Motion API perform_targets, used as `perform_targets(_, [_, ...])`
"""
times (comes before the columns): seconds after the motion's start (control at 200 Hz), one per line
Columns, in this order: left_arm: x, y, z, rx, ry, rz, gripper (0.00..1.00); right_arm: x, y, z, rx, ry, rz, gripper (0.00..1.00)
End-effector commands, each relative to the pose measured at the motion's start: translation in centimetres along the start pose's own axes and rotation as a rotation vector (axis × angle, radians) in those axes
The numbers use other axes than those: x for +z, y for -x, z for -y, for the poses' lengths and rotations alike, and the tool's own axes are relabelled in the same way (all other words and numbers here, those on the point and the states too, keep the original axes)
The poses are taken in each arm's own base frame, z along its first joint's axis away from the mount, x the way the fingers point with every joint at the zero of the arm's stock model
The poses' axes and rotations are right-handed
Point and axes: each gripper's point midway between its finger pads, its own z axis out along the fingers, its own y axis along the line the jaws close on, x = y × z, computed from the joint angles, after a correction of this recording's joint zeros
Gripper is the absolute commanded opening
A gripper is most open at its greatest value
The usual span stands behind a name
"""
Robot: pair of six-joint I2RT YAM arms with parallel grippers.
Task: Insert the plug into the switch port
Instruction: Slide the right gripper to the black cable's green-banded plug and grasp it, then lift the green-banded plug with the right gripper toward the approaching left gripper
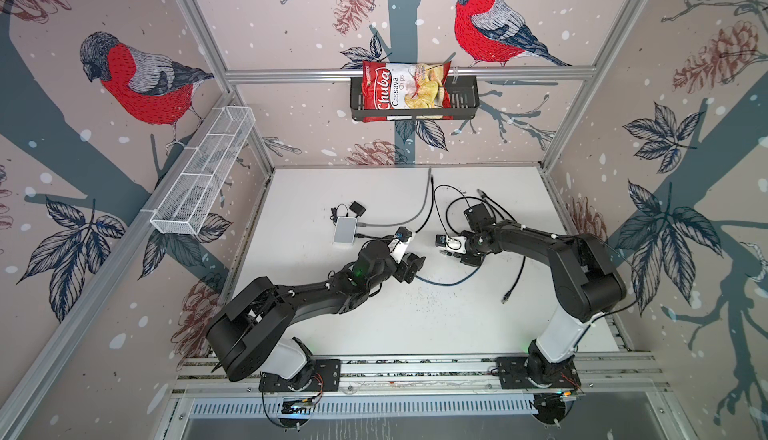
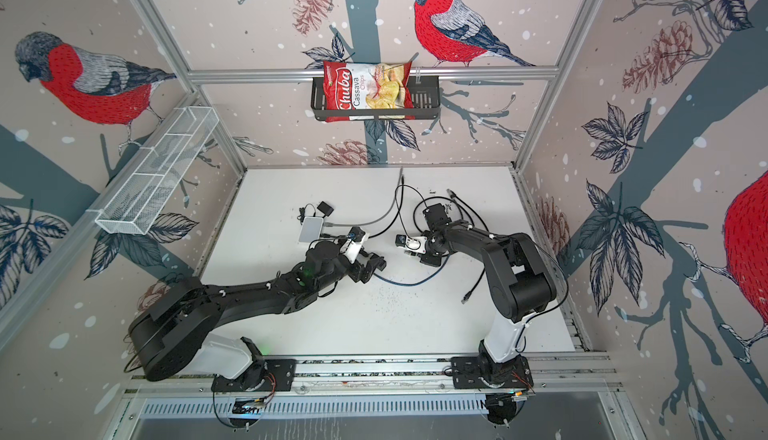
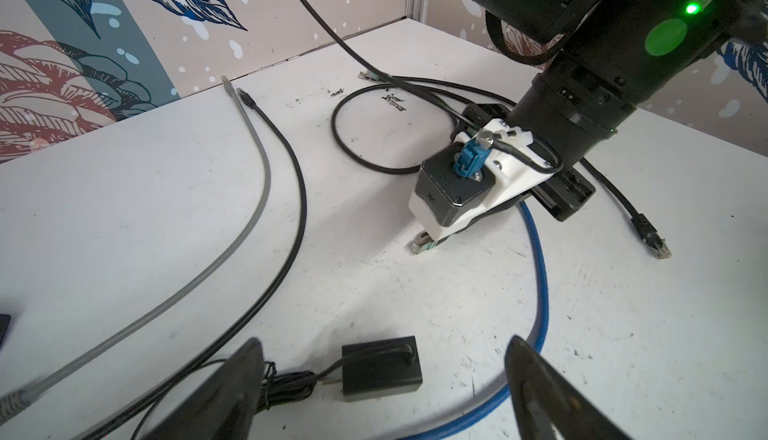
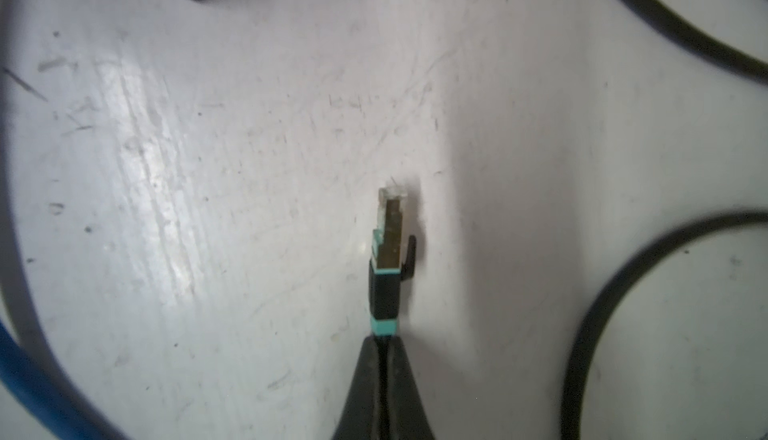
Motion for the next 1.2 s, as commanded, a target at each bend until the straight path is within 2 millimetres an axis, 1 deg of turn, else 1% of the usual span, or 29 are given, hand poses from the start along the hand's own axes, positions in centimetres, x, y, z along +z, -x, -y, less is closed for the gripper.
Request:
perform_targets(0.0, [-0.2, 0.9, -0.4, 0.004, 0.019, 0.036, 0.89, 0.5, -0.5, -0.9, -0.011, 0.007, -0.027, 0.01])
perform_targets(0.15, [-0.2, 1.0, -1.1, -0.015, 0.051, 0.022, 0.89, -0.2, 0.7, 1.1, -0.066, -0.138, -0.012, 0.00])
perform_targets(0.22, [0.0, 1.0, -1.5, -0.025, 0.066, 0.000, 0.90, -0.8, 1.6, 1.6, -0.082, -0.182, 0.012, 0.00])
perform_targets(0.37, [0.0, 1.1, -2.1, -0.046, 0.099, -0.020, 0.90, -2.6, 4.3, 2.2, -0.102, -0.261, 0.107, 0.00])
perform_targets(0.54, [0.1, 1.1, -2.6, -0.074, 0.119, -0.048, 0.90, -4.1, 6.1, 1.8, -0.110, -0.303, 0.181, 0.00])
perform_targets(0.675, [0.1, 1.4, -2.7, -0.104, 0.112, -0.059, 0.90, -5.0, 7.0, 1.2, -0.103, -0.327, 0.230, 0.00])
perform_targets(0.745, [0.0, 1.8, -2.8, -0.127, 0.106, -0.057, 0.90, -5.0, 7.1, 0.8, -0.108, -0.331, 0.241, 0.00])
perform_targets(0.86, [-0.1, 2.5, -2.5, -0.159, 0.075, -0.052, 0.89, -5.2, 7.6, 0.5, -0.114, -0.347, 0.257, 0.00])
perform_targets(0.971, [0.2, 2.7, -1.6, -0.170, 0.022, -0.060, 0.88, -5.3, 8.2, 0.2, -0.123, -0.357, 0.282, 0.00])
perform_targets(1.021, [0.4, 2.5, -1.3, -0.172, 0.004, -0.077, 0.87, -5.4, 8.4, 0.1, -0.128, -0.363, 0.289, 0.00])
perform_targets(1.141, [1.4, 0.7, -1.3, -0.187, 0.004, -0.166, 0.86, -5.7, 8.7, -0.2, -0.131, -0.387, 0.313, 0.00])
perform_targets(1.196, [1.8, 0.2, -1.2, -0.199, -0.002, -0.203, 0.86, -5.9, 8.8, -0.2, -0.133, -0.398, 0.327, 0.00])
